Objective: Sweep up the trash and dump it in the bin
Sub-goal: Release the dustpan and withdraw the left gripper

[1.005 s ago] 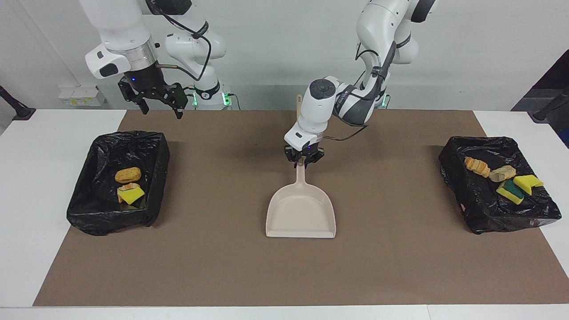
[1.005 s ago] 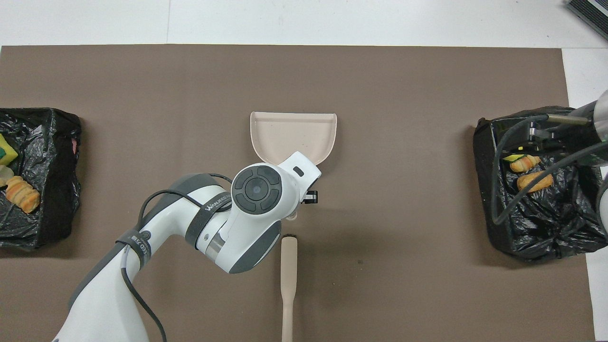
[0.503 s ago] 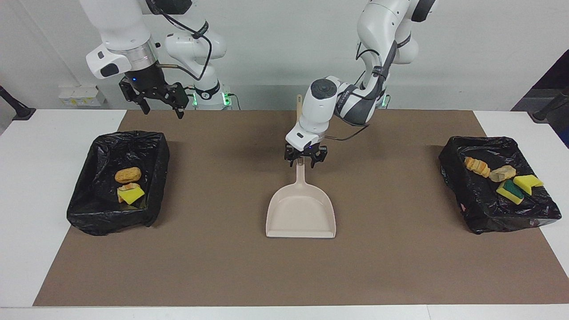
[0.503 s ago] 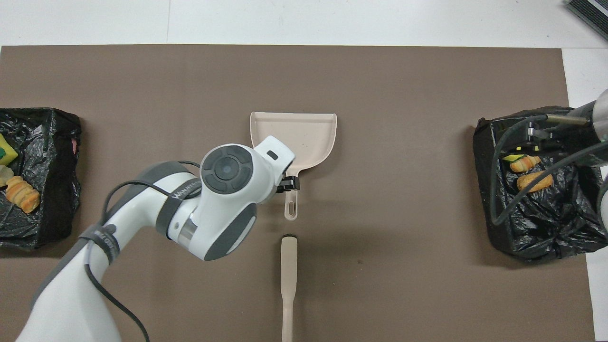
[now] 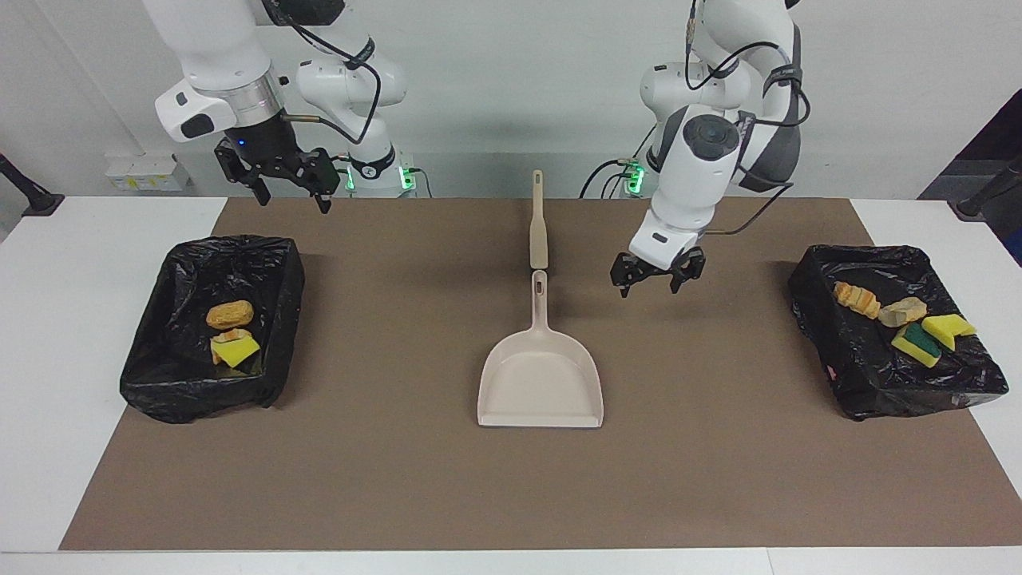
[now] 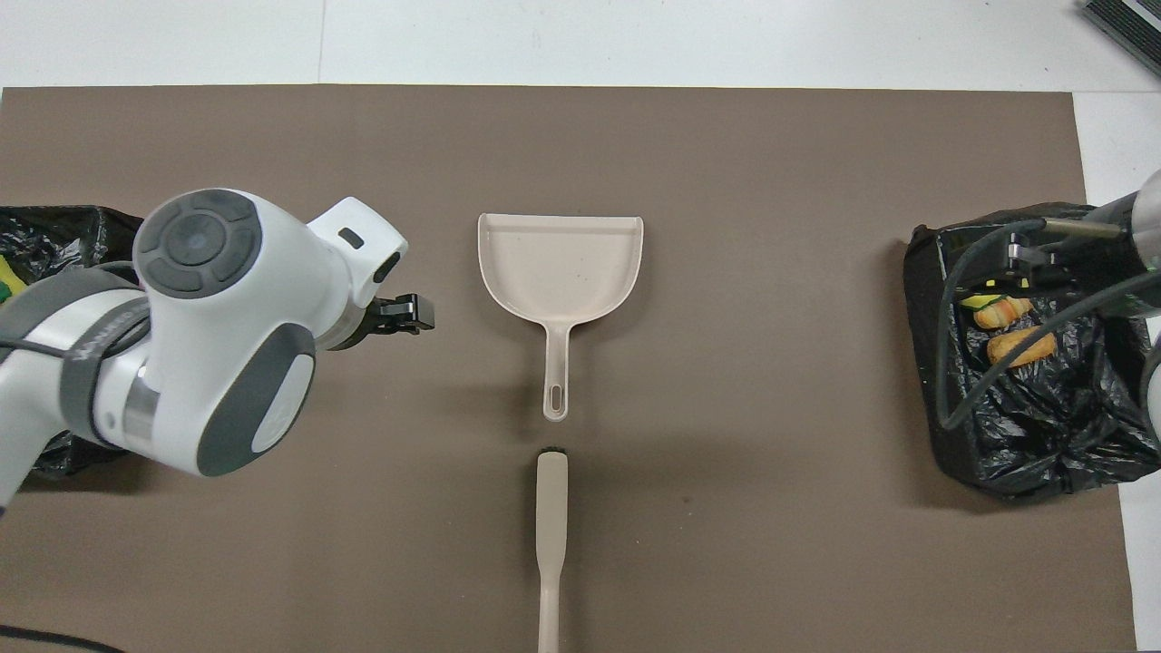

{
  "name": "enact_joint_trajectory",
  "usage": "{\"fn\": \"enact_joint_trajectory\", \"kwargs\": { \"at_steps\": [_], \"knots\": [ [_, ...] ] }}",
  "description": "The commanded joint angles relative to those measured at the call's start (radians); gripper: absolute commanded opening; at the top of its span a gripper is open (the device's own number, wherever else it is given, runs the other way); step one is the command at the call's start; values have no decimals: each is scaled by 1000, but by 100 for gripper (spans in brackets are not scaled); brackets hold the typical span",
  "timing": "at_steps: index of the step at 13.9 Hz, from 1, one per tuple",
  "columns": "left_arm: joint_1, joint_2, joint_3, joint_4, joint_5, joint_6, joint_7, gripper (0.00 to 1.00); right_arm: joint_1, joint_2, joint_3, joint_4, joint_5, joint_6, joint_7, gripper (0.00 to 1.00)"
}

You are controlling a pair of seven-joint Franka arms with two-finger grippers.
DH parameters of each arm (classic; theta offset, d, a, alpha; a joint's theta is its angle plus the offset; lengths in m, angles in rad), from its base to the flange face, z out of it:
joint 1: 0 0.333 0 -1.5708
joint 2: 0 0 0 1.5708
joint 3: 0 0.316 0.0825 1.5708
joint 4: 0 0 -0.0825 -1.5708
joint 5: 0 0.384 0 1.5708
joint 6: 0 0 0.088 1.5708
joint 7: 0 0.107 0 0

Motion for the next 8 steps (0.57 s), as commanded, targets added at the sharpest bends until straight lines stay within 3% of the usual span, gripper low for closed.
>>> {"fn": "enact_joint_trajectory", "kwargs": {
  "at_steps": [1,6,8],
  "knots": [
    [14,-44,-7,-19,8,-38,34,100,-4,3,-2,12,16,7,-16,100],
    [19,-44,-1,7,6,-40,35,100,-6,3,-2,12,17,7,-15,100],
    [5,-44,49,42,6,-50,35,100,-6,3,-2,10,17,9,-16,100]
  ]
}}
